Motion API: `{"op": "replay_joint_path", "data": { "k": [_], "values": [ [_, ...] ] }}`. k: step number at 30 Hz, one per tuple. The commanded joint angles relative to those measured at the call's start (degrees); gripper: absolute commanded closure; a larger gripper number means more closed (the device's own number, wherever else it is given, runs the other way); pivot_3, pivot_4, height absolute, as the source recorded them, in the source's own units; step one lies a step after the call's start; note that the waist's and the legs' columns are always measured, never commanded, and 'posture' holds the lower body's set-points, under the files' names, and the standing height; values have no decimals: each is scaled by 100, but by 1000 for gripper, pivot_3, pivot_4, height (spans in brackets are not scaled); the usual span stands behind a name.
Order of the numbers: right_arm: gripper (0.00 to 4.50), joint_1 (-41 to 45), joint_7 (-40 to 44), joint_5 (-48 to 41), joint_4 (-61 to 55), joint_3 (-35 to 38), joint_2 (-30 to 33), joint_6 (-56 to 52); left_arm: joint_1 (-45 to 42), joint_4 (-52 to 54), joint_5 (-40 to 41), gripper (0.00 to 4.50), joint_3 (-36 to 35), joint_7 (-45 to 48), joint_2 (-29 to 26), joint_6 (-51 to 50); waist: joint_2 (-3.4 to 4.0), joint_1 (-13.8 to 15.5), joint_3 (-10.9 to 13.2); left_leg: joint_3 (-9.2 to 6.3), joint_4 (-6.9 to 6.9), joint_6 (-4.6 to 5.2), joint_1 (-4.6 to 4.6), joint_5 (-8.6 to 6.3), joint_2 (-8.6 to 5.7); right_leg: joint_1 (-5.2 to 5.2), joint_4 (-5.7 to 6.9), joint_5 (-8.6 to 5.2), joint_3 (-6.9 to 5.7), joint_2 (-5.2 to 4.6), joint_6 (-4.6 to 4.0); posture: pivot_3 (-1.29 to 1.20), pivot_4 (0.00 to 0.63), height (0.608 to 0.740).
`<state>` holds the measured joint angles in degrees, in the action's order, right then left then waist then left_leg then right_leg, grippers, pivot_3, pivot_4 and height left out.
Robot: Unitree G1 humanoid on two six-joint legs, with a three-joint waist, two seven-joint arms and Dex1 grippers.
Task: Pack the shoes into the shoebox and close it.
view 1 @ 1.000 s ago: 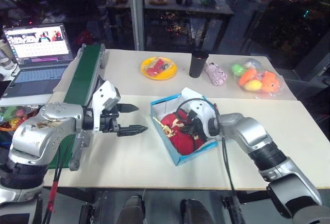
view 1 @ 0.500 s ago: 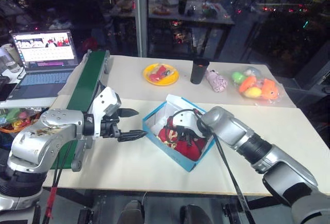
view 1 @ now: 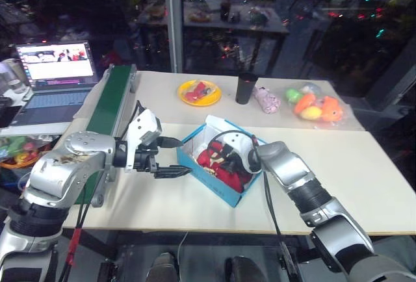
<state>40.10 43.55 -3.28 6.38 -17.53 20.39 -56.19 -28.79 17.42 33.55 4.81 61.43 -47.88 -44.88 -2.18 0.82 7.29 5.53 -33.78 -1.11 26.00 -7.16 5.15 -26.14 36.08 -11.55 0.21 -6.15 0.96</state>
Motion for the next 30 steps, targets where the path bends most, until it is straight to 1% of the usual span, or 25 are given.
{"op": "replay_joint_path", "data": {
  "k": [1, 3, 5, 8, 9, 10, 12, 15, 17, 22, 23, 24, 25, 26, 27, 28, 29, 30],
  "values": [
    [1473, 68, -176, -332, -709, 703, 156, -680, -270, -135, -108, 0, 48, 183, 10, 222, 42, -21, 48, -88, -14, 1, 0, 1, -42, 32, 4, 1, -10, 7, 5, 0, 150, 736],
    [776, 130, -187, -453, -947, 834, 276, -896, -336, -226, -151, 0, 87, 245, 18, 272, 68, -51, 81, -164, -46, 2, 1, 3, -63, 84, -11, 4, -31, 32, 20, 0, 150, 736],
    [87, 196, -168, -549, -1152, 867, 431, -1060, -404, -321, -203, 0, 130, 316, 36, 324, 70, -64, 84, -209, -124, 3, 16, 6, -62, 99, -11, -5, -31, 60, 51, 0, 150, 736],
    [36, 375, -186, -773, -1471, 1097, 600, -1323, -491, -390, -261, 0, 191, 400, 83, 363, 63, -95, 88, -215, -166, 16, 36, 15, -70, 104, -27, -45, -7, 68, 108, 0, 150, 736],
    [36, 437, -194, -879, -1566, 1218, 623, -1429, -505, -404, -268, 0, 199, 422, 83, 372, 58, -103, 93, -211, -169, 54, 41, 34, -76, 101, -28, -57, 8, 68, 119, 0, 150, 736],
    [36, 474, -206, -961, -1625, 1293, 639, -1503, -513, -414, -274, 0, 202, 439, 83, 378, 52, -101, 97, -208, -168, 66, 47, 22, -82, 97, -27, -58, 22, 69, 113, 0, 150, 736],
    [36, 608, -230, -1166, -1776, 1609, 688, -1708, -517, -429, -294, 0, 208, 504, 54, 391, 49, -95, 99, -206, -164, 75, 63, -4, -82, 83, -26, -53, 27, 74, 140, 0, 150, 736],
    [36, 764, -236, -1570, -2071, 2283, 782, -2137, -528, -442, -314, 0, 206, 627, 5, 400, 48, -65, 101, -208, -152, 86, 77, -28, -79, 63, -20, -74, 25, 83, 142, 0, 150, 736],
    [36, 775, -209, -1823, -2270, 2821, 996, -2438, -588, -500, -347, 0, 224, 702, -1, 404, 47, -40, 105, -208, -145, 89, 80, -31, -79, 54, -20, -79, 25, 85, 141, 0, 150, 736],
    [36, 212, -460, -1851, -2598, 3576, 1860, -2622, -707, -663, -438, 0, 305, 895, 9, 492, 42, 6, 113, -207, -156, 86, 82, -30, -79, 56, -18, -79, 26, 83, 138, 0, 150, 736],
    [546, 64, -545, -1804, -2621, 3746, 2006, -2627, -737, -704, -459, 0, 324, 933, 18, 513, 40, 5, 115, -208, -160, 85, 79, -30, -79, 64, -19, -80, 26, 83, 136, 0, 150, 736],
    [683, -113, -603, -1766, -2637, 3920, 2160, -2610, -775, -740, -480, 0, 350, 961, 35, 525, 39, 4, 118, -208, -172, 84, 74, -30, -79, 74, -21, -96, 26, 83, 111, 0, 150, 736],
    [1018, -269, -643, -1765, -2681, 4027, 2266, -2577, -800, -781, -495, 0, 365, 1000, 41, 546, 40, 3, 122, -208, -184, 84, 75, -30, -78, 77, -21, -107, 27, 82, 113, 0, 150, 736],
    [1375, -469, -684, -1761, -2714, 4177, 2361, -2536, -837, -817, -513, 0, 398, 1034, 57, 557, 40, -7, 123, -208, -199, 84, 76, -30, -78, 81, -20, -118, 29, 81, 133, 0, 150, 736],
    [1865, -876, -756, -1664, -2739, 4333, 2465, -2356, -905, -869, -543, 0, 461, 1085, 88, 580, 41, -9, 123, -207, -210, 83, 75, -30, -78, 87, -21, -116, 35, 81, 133, 0, 150, 736],
    [2086, -1258, -819, -1564, -2746, 4397, 2523, -2146, -965, -918, -559, 0, 504, 1128, 113, 597, 40, -15, 123, -206, -212, 83, 75, -30, -79, 87, -20, -116, 37, 81, 133, 0, 150, 736],
    [2531, -1547, -886, -1504, -2717, 4478, 2481, -1979, -1016, -953, -574, 0, 539, 1151, 141, 608, 38, -13, 124, -206, -215, 83, 74, -30, -79, 89, -21, -112, 40, 81, 134, 0, 150, 736],
    [2801, -1814, -965, -1442, -2687, 4465, 2417, -1809, -1065, -998, -592, 0, 561, 1176, 159, 626, 31, -13, 127, -206, -217, 83, 73, -30, -79, 95, -22, -111, 40, 82, 136, 0, 150, 736]
  ]
}}
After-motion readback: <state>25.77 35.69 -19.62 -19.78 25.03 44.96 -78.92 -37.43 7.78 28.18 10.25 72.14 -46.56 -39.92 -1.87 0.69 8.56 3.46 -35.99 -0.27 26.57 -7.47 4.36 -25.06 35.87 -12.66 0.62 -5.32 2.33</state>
